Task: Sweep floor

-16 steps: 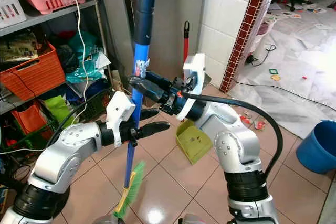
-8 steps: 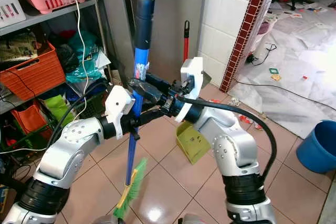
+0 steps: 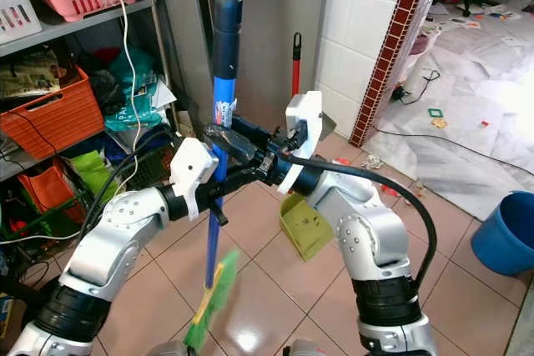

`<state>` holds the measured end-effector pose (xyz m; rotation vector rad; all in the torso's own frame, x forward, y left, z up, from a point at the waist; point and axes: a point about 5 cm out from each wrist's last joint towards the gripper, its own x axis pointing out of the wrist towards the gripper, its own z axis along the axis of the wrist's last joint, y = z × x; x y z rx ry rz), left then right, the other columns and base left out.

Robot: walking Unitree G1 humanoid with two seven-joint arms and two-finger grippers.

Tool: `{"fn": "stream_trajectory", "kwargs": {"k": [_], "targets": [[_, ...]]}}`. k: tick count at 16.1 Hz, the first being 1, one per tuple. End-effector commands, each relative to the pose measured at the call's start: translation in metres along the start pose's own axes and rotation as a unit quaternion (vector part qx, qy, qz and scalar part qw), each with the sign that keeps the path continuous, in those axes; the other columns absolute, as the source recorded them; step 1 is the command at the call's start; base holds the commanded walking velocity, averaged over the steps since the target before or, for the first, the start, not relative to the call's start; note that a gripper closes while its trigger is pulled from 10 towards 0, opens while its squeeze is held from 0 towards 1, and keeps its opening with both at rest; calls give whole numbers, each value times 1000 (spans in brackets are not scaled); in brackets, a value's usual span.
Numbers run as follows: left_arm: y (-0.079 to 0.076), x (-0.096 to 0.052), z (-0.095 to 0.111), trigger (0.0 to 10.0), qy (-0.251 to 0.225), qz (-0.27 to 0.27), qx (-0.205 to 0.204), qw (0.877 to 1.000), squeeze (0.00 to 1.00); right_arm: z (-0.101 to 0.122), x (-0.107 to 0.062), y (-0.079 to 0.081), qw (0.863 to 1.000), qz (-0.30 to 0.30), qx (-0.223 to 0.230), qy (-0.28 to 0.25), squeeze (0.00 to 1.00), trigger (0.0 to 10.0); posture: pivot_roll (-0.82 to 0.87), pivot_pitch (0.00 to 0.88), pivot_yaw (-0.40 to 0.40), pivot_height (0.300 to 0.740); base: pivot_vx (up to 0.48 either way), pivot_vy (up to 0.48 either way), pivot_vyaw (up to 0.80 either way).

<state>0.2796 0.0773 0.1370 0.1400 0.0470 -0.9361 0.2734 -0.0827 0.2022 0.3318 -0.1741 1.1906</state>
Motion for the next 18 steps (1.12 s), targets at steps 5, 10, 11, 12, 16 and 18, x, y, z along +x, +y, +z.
{"fn": "stream_trajectory", "kwargs": {"k": [5, 10, 11, 12, 16, 18], "targets": [[24, -2, 5, 0, 0, 87, 40, 995, 0, -3, 14, 17, 999, 53, 3, -5, 0, 0, -104, 0, 18, 740, 0, 0, 0], [42, 0, 3, 0, -9, 191, 76, 979, 0, -9, 16, 3, 999, -19, -34, 19, 1000, 10000, -104, 0, 15, 740, 0, 0, 0], [45, 0, 2, 0, -8, 202, 74, 977, 0, -11, 16, 1, 999, -30, -36, 21, 1000, 10000, -104, 0, 15, 740, 0, 0, 0], [53, -1, 2, 0, -11, 239, 78, 968, 0, -14, 15, -1, 998, -47, -43, 27, 1000, 10000, -108, 0, 13, 740, 0, 0, 0], [70, 11, 7, 0, -26, 354, 123, 927, 0, -23, 10, -9, 988, -144, -50, 25, 1000, 10000, -120, 0, 12, 740, 0, 0, 0], [70, 22, 6, 0, -35, 381, 115, 917, 0, -27, 5, -12, 978, -202, -53, 25, 1000, 10000, -132, 0, 15, 740, 0, 0, 0]]}}
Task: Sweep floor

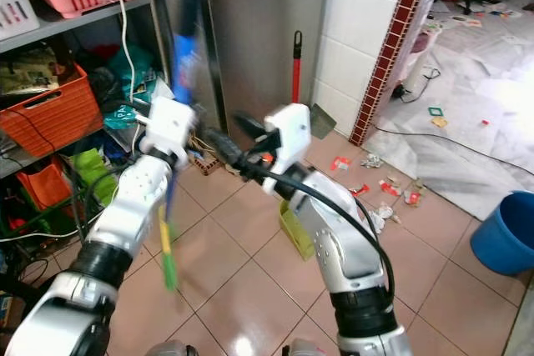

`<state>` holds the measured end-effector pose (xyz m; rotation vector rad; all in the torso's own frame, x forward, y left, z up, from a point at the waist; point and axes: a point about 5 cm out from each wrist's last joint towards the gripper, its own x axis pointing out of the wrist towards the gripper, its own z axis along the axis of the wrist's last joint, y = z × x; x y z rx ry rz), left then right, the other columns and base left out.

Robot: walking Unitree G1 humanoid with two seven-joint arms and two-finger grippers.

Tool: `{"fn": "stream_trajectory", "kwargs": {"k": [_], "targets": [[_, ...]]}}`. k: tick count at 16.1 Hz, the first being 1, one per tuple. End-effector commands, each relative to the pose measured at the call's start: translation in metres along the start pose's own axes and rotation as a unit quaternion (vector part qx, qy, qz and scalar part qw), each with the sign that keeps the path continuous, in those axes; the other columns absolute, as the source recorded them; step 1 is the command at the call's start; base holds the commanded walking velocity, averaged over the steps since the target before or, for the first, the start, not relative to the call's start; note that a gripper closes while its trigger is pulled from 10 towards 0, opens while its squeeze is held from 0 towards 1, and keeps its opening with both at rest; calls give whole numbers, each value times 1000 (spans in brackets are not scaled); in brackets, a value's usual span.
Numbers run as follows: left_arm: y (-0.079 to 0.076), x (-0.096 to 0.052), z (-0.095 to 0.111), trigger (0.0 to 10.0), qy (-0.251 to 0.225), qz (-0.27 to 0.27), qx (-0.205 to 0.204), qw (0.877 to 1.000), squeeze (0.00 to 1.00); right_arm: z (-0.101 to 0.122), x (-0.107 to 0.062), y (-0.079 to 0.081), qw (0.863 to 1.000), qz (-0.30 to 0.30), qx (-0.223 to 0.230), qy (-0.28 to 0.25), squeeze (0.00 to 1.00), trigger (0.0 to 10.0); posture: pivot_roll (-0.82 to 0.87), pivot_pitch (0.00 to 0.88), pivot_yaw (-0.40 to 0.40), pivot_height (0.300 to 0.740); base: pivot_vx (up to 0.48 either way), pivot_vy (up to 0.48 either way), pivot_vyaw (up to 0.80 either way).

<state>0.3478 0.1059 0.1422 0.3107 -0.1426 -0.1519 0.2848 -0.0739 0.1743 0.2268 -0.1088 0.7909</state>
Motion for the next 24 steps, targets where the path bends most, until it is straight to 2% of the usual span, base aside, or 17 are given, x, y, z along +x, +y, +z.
{"fn": "stream_trajectory", "kwargs": {"k": [1, 3, 4, 6, 7, 10, 12, 17, 20, 24], "targets": [[-9, 5, 6, 0, -20, 5, 0, 1000, 0, 0, -1, -3, 999, -34, 5, -6, 1000, 10000, -137, 0, 16, 740, 0, 0, 0], [-19, 7, 4, 0, -20, 14, 6, 1000, 0, 1, -2, -7, 996, -90, 23, -19, 1000, 10000, -147, 0, 19, 740, 0, 0, 0], [-28, 8, 0, 0, -13, 4, -1, 1000, 0, 9, 1, -9, 992, -115, 36, -36, 1000, 10000, -150, 0, 20, 740, 0, 0, 0], [-33, 8, -2, 0, -8, 3, 1, 1000, 0, 16, 6, -9, 990, -125, 45, -49, 1000, 10000, -151, 0, 22, 740, 0, 0, 0], [-42, 8, -6, 0, -2, 3, 1, 1000, 0, 36, 16, -7, 986, -128, 65, -78, 1000, 10000, -159, 0, 24, 740, 0, 0, 0], [-48, 9, -8, 706, -1, 10, 12, 1000, 0, 53, 21, -6, 982, -138, 86, -99, 1000, 10000, -165, 0, 24, 740, 0, 0, 0], [-50, 10, -9, 1804, 1, 14, 17, 1000, 0, 53, 22, -5, 980, -144, 95, -98, 1000, 10000, -166, 0, 24, 740, 0, 0, 0], [-54, 18, -5, 2510, 11, 31, 4, 999, 0, 37, 18, 3, 983, -132, 115, -61, 1000, 10000, -171, 0, 26, 740, 0, 0, 0], [-51, 21, -4, 2824, 15, 38, 4, 999, 0, 36, 11, 5, 988, -110, 96, -53, 1000, 10000, -176, 0, 32, 740, 0, 0, 0], [-63, 18, -4, 3451, 13, 23, 0, 1000, 0, 41, 25, 8, 988, -119, 70, -75, 1000, 10000, -169, 0, 36, 740, 0, 0, 0]]}}
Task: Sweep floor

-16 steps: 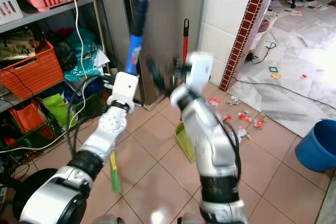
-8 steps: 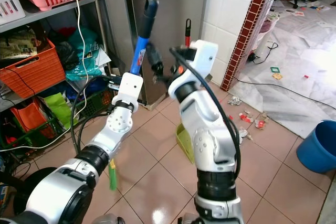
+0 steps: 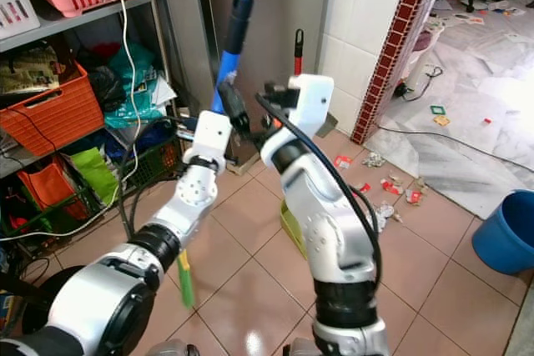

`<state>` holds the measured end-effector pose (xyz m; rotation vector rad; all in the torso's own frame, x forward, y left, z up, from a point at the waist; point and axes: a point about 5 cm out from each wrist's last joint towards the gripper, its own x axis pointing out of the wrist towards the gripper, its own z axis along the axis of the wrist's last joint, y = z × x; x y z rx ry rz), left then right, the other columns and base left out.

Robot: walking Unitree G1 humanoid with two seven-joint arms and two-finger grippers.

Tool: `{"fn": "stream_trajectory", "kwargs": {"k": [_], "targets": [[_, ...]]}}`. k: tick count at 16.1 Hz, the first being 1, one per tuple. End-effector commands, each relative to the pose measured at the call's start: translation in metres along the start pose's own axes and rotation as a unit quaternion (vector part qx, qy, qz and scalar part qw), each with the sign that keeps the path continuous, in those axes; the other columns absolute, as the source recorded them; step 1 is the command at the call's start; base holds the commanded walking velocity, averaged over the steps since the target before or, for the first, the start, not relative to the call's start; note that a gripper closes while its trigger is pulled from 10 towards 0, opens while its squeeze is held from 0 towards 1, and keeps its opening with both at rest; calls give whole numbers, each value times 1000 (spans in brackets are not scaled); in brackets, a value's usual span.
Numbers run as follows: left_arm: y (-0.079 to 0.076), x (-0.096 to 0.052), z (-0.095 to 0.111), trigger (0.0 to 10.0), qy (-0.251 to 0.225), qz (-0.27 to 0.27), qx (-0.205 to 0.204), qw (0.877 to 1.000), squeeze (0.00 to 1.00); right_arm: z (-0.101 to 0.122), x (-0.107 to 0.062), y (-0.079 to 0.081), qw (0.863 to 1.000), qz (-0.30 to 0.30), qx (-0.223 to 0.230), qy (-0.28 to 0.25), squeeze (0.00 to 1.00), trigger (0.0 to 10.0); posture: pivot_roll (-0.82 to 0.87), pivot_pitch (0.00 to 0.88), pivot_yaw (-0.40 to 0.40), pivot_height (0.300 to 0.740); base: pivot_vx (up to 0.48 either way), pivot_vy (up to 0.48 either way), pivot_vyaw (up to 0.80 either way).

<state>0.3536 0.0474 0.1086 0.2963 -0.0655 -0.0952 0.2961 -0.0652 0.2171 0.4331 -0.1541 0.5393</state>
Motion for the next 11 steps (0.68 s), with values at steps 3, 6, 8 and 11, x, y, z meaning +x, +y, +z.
{"fn": "stream_trajectory", "kwargs": {"k": [3, 6, 8, 11], "targets": [[-2, 4, 12, 3922, -30, -4, 10, 999, 0, -1, 15, 8, 1000, -4, -1, -9, 1000, 10000, -164, 0, 36, 740, 0, 0, 0], [-5, 3, 11, 4157, -30, -10, 12, 999, 0, -4, 23, 14, 1000, 3, -5, -13, 667, 10000, -161, 0, 35, 740, 0, 0, 0], [-7, 2, 11, 4588, -30, -13, 12, 999, 0, -3, 30, 15, 1000, -9, -8, -27, 0, 10000, -160, 0, 34, 740, 0, 0, 0], [-10, 0, 8, 4588, -27, -18, 12, 999, 0, 1, 41, 18, 998, -29, -4, -51, 0, 10000, -159, 0, 30, 740, 0, 0, 0]]}}
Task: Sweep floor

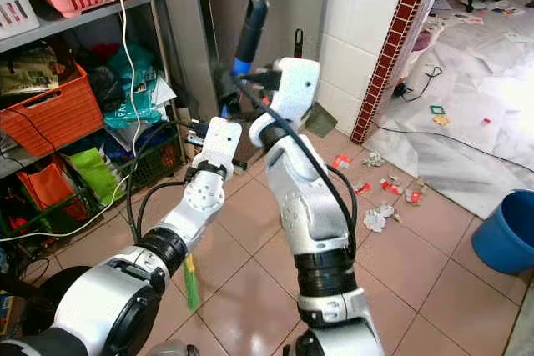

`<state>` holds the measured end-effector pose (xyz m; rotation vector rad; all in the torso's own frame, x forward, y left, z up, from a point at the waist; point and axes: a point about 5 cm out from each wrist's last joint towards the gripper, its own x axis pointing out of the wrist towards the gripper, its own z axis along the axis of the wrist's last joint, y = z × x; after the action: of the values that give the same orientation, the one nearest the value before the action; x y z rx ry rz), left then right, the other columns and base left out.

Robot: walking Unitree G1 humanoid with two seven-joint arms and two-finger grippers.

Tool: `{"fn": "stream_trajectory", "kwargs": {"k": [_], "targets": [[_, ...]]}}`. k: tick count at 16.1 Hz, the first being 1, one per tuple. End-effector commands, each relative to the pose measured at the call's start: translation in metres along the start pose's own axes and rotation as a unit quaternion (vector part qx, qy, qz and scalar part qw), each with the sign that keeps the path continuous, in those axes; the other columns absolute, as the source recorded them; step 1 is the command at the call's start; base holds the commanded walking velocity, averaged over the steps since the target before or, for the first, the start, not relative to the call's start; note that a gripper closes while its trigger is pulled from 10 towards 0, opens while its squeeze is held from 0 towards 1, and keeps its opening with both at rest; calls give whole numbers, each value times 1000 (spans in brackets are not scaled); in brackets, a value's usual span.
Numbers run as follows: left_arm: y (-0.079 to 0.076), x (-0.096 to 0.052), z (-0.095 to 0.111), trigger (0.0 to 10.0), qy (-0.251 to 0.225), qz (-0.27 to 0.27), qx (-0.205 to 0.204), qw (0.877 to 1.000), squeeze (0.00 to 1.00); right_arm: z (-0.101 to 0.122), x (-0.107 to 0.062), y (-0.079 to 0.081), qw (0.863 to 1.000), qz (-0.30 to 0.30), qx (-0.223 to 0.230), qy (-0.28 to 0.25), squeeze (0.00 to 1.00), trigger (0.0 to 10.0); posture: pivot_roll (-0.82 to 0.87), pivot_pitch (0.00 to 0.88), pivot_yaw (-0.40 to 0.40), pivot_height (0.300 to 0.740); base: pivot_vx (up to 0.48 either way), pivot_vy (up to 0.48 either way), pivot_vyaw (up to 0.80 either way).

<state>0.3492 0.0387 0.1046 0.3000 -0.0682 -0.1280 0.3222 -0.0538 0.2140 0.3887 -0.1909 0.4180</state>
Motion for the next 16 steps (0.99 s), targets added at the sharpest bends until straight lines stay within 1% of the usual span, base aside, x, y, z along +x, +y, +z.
{"fn": "stream_trajectory", "kwargs": {"k": [1, 2, 3, 4, 5, 6, 9, 10, 11, 14, 16], "targets": [[0, 3, 9, 4627, -23, -2, 11, 1000, 0, 13, 16, 26, 999, 17, 33, -37, 0, 4431, -156, 0, 27, 740, 0, 0, 0], [-1, 3, 9, 4667, -23, -2, 11, 1000, 0, 14, 18, 27, 998, 15, 35, -43, 0, 3686, -155, 0, 26, 740, 0, 0, 0], [-1, 3, 9, 4706, -23, -2, 10, 1000, 0, 17, 21, 29, 998, 14, 34, -55, 0, 6314, -157, 0, 26, 740, 0, 0, 0], [-2, 3, 8, 4745, -23, -3, 10, 1000, 0, 18, 22, 29, 998, 14, 34, -57, 0, 9373, -157, 0, 26, 740, 0, 0, 0], [-3, 2, 8, 4745, -22, -4, 11, 1000, 0, 20, 25, 30, 997, 11, 32, -64, 0, 10000, -157, 0, 26, 740, 0, 0, 0], [-4, 1, 7, 4824, -22, -6, 11, 1000, 0, 24, 28, 31, 997, 8, 37, -72, 0, 10000, -159, 0, 28, 740, 0, 0, 0], [-5, 1, 7, 4980, -22, -8, 12, 1000, 0, 26, 31, 34, 996, 11, 43, -77, 0, 10000, -160, 0, 28, 740, 0, 0, 0], [-5, 1, 7, 5176, -21, -8, 12, 1000, 0, 27, 30, 37, 996, 15, 44, -78, 0, 9216, -161, 0, 26, 740, 0, 0, 0], [-5, 1, 7, 5490, -20, -8, 12, 1000, 0, 29, 30, 40, 996, 18, 47, -79, 0, 0, -161, 0, 26, 740, 0, 0, 0], [-5, 1, 6, 6431, -18, -5, 13, 1000, 0, 30, 28, 46, 996, 21, 49, -76, 0, 0, -163, 0, 25, 740, 0, 0, 0], [-5, 1, 5, 6745, -16, -4, 15, 1000, 0, 33, 27, 49, 995, 23, 49, -79, 0, 0, -165, 0, 24, 740, 0, 0, 0]]}}
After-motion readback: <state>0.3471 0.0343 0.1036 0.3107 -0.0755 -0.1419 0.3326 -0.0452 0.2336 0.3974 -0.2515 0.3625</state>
